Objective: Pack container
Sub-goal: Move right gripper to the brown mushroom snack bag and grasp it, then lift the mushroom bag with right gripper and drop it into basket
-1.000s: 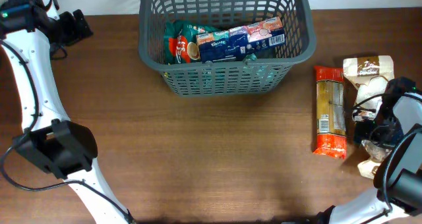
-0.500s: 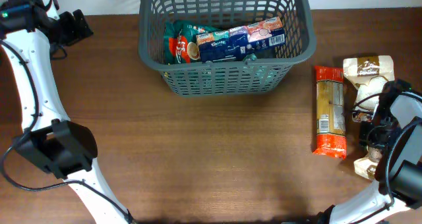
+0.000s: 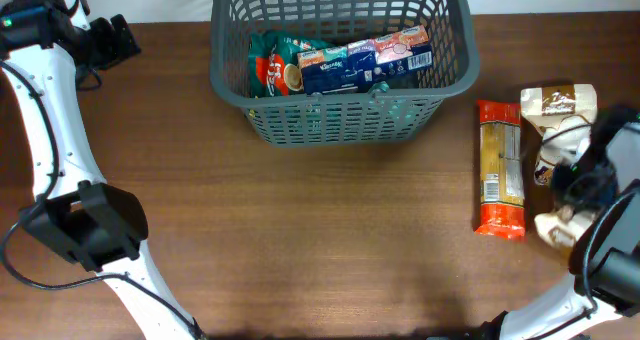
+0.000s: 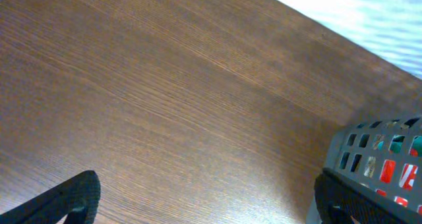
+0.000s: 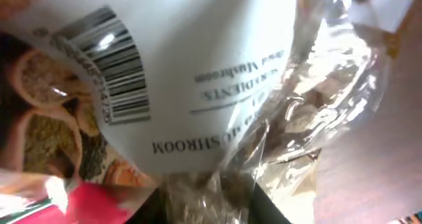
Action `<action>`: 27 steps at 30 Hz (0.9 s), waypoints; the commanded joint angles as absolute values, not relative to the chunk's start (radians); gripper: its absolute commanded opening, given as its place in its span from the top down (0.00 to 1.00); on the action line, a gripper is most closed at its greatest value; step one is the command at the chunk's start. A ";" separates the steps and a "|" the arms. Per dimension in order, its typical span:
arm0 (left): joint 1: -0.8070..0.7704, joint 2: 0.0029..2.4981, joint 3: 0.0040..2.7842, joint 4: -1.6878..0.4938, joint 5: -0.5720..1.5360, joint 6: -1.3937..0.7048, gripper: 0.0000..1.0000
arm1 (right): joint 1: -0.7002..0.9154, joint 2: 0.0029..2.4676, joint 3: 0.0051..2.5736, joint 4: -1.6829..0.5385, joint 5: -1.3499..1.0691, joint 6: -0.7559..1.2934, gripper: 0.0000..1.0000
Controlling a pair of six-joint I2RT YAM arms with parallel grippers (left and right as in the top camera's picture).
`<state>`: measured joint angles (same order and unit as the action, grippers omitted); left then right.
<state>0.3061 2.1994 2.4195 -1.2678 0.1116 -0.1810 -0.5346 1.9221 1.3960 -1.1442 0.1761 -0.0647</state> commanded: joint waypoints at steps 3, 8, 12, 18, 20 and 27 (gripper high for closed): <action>0.309 2.199 2.418 -1.266 0.104 -0.194 0.01 | -0.528 1.880 1.688 -1.272 0.102 0.035 0.80; 0.309 2.199 2.418 -1.266 0.104 -0.194 0.01 | -0.515 1.868 2.018 -1.441 -0.028 0.043 0.80; 0.309 2.199 2.418 -1.266 0.104 -0.194 0.01 | -0.456 1.864 2.310 -1.558 -0.187 0.043 0.80; 0.309 2.199 2.418 -1.266 0.104 -0.194 0.01 | -0.250 1.863 2.677 -1.579 -0.277 0.042 0.87; 0.309 2.199 2.418 -1.266 0.104 -0.194 0.01 | -0.165 1.863 2.747 -1.544 -0.277 0.041 0.93; 0.309 2.199 2.418 -1.266 0.104 -0.194 0.01 | 0.109 1.879 2.777 -1.362 -0.254 -0.022 0.96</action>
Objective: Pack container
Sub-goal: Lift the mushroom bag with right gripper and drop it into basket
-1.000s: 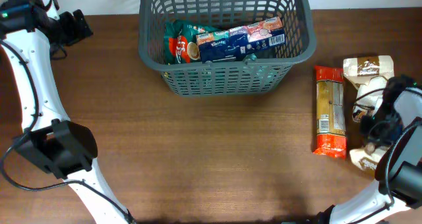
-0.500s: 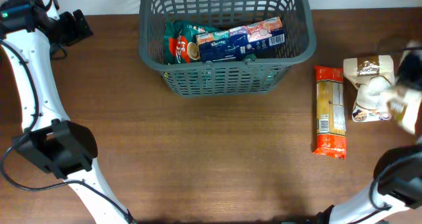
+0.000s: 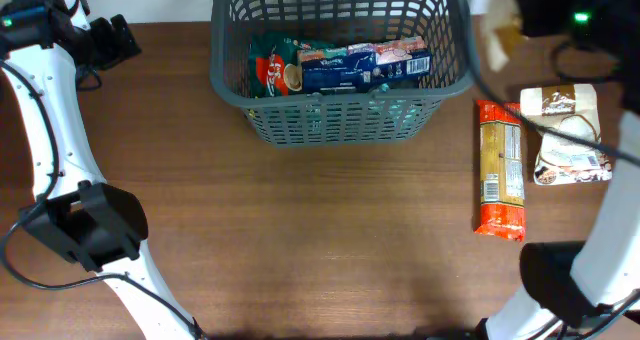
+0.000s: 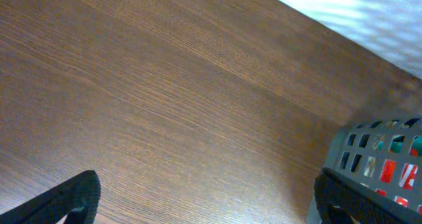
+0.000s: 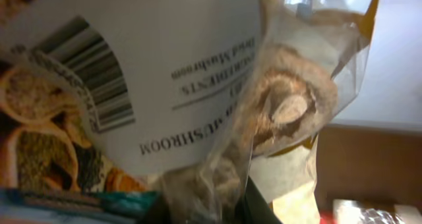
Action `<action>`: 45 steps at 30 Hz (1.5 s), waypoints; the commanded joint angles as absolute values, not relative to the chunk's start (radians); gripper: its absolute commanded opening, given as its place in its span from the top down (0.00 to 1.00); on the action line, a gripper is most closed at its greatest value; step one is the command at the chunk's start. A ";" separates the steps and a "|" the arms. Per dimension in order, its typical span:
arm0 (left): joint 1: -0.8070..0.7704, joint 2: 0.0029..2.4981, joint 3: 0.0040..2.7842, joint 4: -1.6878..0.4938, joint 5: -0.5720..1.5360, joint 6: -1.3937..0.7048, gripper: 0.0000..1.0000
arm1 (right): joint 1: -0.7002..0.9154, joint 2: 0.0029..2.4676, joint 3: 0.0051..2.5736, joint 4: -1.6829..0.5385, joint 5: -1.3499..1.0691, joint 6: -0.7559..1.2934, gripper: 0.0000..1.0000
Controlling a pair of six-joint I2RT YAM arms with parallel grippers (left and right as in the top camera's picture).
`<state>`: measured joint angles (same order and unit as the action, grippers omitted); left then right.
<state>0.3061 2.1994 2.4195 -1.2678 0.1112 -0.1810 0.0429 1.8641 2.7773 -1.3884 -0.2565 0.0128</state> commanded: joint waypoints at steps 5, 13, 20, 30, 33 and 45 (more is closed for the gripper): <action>0.309 2.199 2.418 -1.266 0.104 -0.194 0.01 | 0.216 1.947 2.750 -1.244 -0.194 -0.066 0.96; 0.309 2.199 2.418 -1.266 0.104 -0.194 0.01 | 0.292 2.160 2.746 -1.105 -0.213 -0.057 0.96; 0.309 2.199 2.418 -1.266 0.104 -0.194 0.01 | 0.330 2.304 2.746 -1.125 -0.210 -0.031 0.95; 0.309 2.199 2.418 -1.266 0.104 -0.194 0.01 | 0.334 2.322 2.747 -1.240 -0.198 0.001 0.44; 0.309 2.199 2.418 -1.266 0.104 -0.194 0.01 | 0.334 2.290 2.754 -1.281 -0.145 0.001 0.36; 0.309 2.199 2.418 -1.266 0.104 -0.194 0.01 | 0.331 1.969 2.814 -1.400 0.421 -0.022 0.30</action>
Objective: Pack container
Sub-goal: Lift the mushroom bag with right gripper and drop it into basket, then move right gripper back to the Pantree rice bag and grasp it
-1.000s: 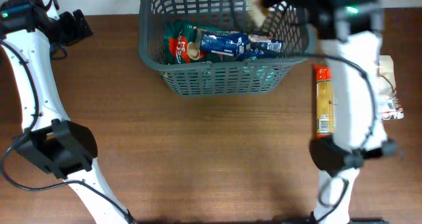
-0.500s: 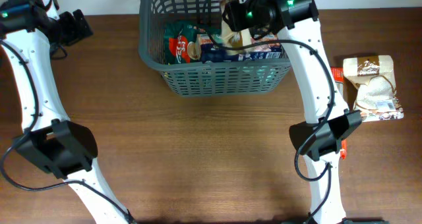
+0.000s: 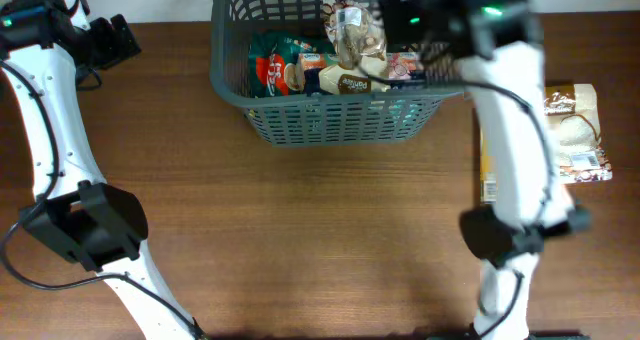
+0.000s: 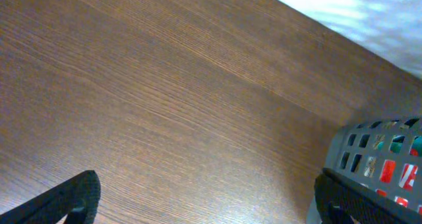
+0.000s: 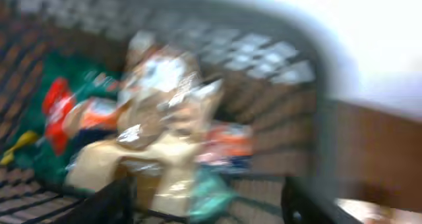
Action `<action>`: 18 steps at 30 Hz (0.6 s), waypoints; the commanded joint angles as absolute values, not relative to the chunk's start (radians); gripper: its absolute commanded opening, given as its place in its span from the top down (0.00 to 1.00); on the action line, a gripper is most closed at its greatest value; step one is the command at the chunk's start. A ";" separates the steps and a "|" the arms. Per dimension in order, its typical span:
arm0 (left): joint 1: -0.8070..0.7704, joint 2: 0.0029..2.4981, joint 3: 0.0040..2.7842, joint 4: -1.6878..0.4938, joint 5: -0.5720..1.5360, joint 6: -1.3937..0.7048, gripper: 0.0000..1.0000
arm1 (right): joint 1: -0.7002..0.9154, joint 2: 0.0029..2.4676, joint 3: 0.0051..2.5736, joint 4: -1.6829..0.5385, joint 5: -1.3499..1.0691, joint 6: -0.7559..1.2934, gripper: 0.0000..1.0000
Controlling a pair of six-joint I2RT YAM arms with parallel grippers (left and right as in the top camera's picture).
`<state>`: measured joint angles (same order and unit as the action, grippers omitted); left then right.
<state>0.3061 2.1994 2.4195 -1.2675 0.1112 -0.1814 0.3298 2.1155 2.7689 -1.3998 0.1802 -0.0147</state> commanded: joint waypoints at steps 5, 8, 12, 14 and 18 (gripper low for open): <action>0.309 2.199 2.418 -1.266 0.104 -0.194 0.01 | 0.258 1.859 2.813 -1.440 0.457 -0.021 0.31; 0.309 2.199 2.418 -1.266 0.104 -0.194 0.01 | 0.165 1.822 2.785 -1.477 0.452 0.030 0.31; 0.309 2.199 2.418 -1.266 0.104 -0.194 0.01 | -0.012 1.774 2.632 -1.448 0.357 0.046 0.34; 0.309 2.199 2.418 -1.266 0.104 -0.194 0.01 | -0.104 1.758 2.521 -1.415 0.308 0.046 0.34; 0.309 2.199 2.418 -1.266 0.104 -0.194 0.01 | -0.265 1.766 2.267 -1.352 0.261 0.046 0.31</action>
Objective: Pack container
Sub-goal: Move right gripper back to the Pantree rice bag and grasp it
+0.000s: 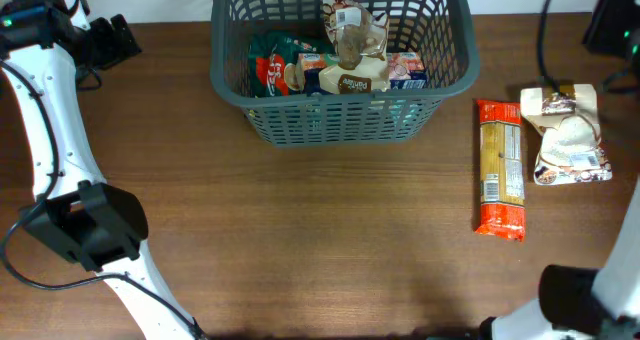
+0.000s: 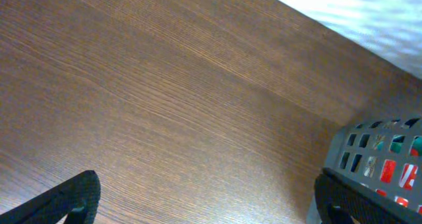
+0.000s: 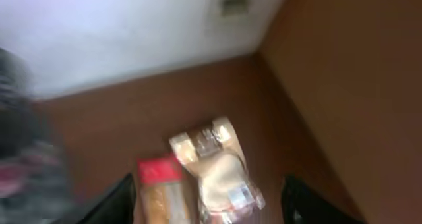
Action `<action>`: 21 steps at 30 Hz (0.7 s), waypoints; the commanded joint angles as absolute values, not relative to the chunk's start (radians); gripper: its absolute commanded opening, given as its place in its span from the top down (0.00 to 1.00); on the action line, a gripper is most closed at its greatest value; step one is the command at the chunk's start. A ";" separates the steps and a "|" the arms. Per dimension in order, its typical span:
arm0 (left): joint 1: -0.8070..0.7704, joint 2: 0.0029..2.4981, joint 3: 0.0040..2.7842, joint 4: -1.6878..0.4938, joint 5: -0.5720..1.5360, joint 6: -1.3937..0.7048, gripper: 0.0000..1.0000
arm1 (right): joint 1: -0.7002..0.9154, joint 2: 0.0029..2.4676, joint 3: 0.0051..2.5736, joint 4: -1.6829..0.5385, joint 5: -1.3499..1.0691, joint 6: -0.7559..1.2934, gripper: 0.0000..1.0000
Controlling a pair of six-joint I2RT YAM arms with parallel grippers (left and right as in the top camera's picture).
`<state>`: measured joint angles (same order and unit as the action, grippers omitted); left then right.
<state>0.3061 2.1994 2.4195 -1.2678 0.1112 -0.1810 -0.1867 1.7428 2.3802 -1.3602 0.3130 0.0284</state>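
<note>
The grey mesh basket [image 1: 232, 80] stands at the table's far middle. In it a clear bag of dried mushrooms [image 1: 355, 40] leans on a blue pack [image 1: 405, 72] and a green pack [image 1: 268, 68]. On the table to the right lie a red-and-orange pasta packet [image 1: 500, 168] [image 3: 160, 184] and a white-and-brown bag [image 1: 568, 135] [image 3: 221, 166]. My right gripper [image 1: 612, 22] [image 3: 211, 201] hangs high above those two, open and empty, its view blurred. At the far left, my left gripper [image 1: 112, 38] [image 2: 208, 197] is open over bare wood.
A corner of the basket [image 2: 386, 151] shows at the right of the left wrist view. The left arm's base [image 1: 85, 225] stands at the near left. The table's back edge meets a white wall [image 3: 132, 26].
My right gripper was open over the basket with the mushroom bag beneath it. It is now far to the right, high above the pasta packet and the other bag. The mushroom bag stays in the basket.
My right gripper was shut on the mushroom bag on the table at the right. Then it held the bag in the air near the basket's right side. Later the bag lay in the basket under the open gripper. Now the gripper is back at the right. The left arm never moved.
</note>
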 commanded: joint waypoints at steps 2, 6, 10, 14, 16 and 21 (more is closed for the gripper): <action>0.309 2.199 2.418 -1.266 0.104 -0.194 0.01 | -0.323 1.781 2.131 -1.326 0.258 0.047 0.30; 0.309 2.199 2.418 -1.266 0.104 -0.194 0.01 | -0.370 1.828 1.899 -1.274 0.235 0.046 0.30; 0.309 2.199 2.418 -1.266 0.104 -0.194 0.01 | -0.361 1.870 1.739 -1.183 0.240 0.000 0.28; 0.309 2.199 2.418 -1.266 0.104 -0.194 0.01 | -0.360 1.901 1.641 -1.052 0.239 -0.031 0.22; 0.309 2.199 2.418 -1.266 0.104 -0.194 0.01 | -0.361 1.919 1.618 -1.011 0.239 -0.056 0.22; 0.309 2.199 2.418 -1.266 0.104 -0.194 0.01 | -0.358 1.975 1.607 -0.963 0.231 -0.090 0.23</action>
